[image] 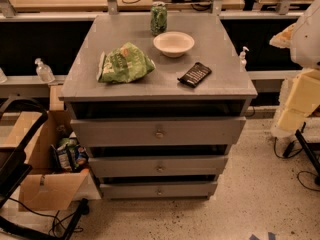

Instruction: Open middle drawer

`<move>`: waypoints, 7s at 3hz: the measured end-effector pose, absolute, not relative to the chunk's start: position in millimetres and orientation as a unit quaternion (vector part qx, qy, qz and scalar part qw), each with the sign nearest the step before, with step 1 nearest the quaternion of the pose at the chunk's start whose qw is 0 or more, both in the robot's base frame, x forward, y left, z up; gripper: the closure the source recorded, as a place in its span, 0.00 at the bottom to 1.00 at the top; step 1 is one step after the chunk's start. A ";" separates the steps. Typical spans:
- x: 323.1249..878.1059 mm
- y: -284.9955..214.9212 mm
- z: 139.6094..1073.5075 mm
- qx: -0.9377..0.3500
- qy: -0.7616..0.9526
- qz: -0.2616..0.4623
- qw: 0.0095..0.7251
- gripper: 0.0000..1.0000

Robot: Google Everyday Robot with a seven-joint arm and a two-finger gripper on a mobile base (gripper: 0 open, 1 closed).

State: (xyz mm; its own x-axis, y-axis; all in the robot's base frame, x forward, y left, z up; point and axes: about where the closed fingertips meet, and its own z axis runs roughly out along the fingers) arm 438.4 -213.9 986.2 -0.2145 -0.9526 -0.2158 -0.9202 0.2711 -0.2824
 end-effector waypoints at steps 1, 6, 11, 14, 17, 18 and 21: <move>438.4 -213.9 986.2 -0.602 0.778 -0.046 0.175 0.00; 450.3 -236.1 820.6 -0.594 0.735 -0.073 0.318 0.00; 519.6 -239.6 637.8 -0.542 0.731 -0.105 0.400 0.00; 507.1 -240.1 619.0 -0.580 0.707 -0.172 0.366 0.00; 508.0 -246.0 528.4 -0.619 0.707 -0.193 0.281 0.00; 517.6 -235.5 504.3 -0.635 0.701 -0.186 0.266 0.00; 559.9 -197.2 464.5 -0.721 0.633 -0.138 0.246 0.00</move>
Offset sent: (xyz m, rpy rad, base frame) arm -0.0086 0.0137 -0.0266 0.0348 -0.0689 0.0674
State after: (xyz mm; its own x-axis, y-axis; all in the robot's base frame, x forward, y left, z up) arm 559.9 -197.2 464.5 0.1596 -0.9806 -0.1136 -0.8451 -0.0763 -0.5291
